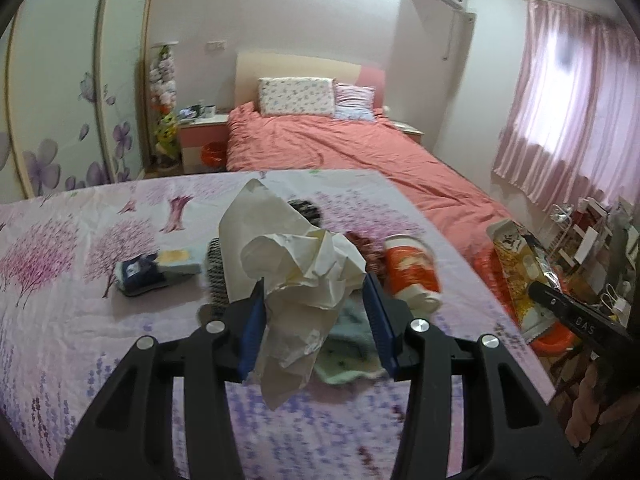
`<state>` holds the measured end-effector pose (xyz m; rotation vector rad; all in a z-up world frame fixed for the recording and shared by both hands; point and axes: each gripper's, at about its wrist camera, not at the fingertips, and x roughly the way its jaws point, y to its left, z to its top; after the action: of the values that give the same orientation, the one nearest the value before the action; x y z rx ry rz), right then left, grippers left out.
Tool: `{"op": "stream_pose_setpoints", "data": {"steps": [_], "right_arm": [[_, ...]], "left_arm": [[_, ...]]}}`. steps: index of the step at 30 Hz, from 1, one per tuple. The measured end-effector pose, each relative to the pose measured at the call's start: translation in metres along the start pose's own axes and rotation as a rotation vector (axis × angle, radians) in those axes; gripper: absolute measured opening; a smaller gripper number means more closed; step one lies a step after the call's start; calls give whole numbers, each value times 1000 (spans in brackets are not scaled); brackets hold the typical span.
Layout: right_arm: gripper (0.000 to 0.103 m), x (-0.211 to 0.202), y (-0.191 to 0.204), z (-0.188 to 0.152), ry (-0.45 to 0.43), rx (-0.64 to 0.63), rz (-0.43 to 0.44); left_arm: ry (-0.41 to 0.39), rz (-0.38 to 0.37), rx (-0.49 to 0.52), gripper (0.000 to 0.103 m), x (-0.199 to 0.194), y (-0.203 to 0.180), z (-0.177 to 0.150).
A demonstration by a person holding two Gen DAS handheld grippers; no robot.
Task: Collect trash
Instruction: 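Carry wrapper and tissue to the orange basket and release both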
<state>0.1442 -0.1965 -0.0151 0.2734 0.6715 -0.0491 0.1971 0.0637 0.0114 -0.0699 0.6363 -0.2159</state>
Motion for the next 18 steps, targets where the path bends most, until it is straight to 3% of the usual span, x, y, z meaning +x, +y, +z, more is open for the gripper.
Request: {"op": "stream_pose_setpoints", "data": {"steps": [18], "right_arm": [[15,-27,-68,4,-130,102,-100]], "left_arm": [[-2,-247,122,46,15,-125,10]]}}
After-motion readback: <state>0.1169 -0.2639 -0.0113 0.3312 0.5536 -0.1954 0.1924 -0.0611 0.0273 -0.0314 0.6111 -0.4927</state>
